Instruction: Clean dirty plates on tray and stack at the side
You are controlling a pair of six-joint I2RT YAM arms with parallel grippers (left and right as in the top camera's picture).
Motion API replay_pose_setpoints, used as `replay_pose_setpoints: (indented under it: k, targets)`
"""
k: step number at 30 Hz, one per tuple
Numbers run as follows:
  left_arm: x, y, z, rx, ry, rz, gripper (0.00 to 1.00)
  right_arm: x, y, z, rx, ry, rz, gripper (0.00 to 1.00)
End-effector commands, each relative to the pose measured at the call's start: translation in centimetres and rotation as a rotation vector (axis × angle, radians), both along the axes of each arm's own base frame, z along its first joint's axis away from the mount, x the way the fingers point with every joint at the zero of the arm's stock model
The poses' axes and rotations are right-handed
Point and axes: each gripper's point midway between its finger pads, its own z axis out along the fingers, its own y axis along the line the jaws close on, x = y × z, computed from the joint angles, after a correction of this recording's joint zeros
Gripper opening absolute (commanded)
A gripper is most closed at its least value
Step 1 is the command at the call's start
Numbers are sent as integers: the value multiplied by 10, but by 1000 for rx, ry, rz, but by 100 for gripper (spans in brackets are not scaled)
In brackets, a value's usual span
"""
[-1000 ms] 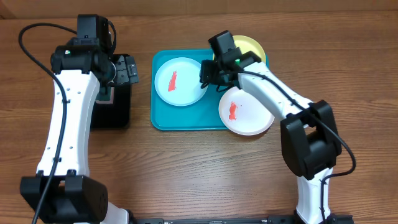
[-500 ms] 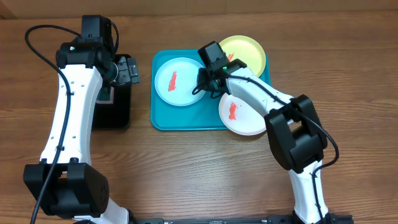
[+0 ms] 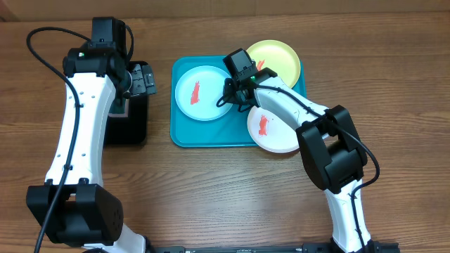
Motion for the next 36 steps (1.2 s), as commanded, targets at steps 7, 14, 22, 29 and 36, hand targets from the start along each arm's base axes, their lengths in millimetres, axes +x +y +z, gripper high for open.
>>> replay_pose_setpoints:
  k: [7, 14, 22, 29, 36]
  targets:
    - [8, 14, -60, 9, 167, -50, 94, -1, -3, -6, -18, 16, -1, 4]
    - [17, 42, -110, 14, 253, -77, 93, -1, -3, -6, -19, 18, 0, 4]
    - [54, 73, -106, -22, 85, -223, 98, 1, -2, -5, -14, 9, 0, 4]
    - [61, 54, -135, -176, 73, -288, 88, 1, -2, -5, -15, 9, -1, 4]
    - [55, 46, -164, -147, 164, -305, 76, 1, -2, -5, -15, 9, -1, 4]
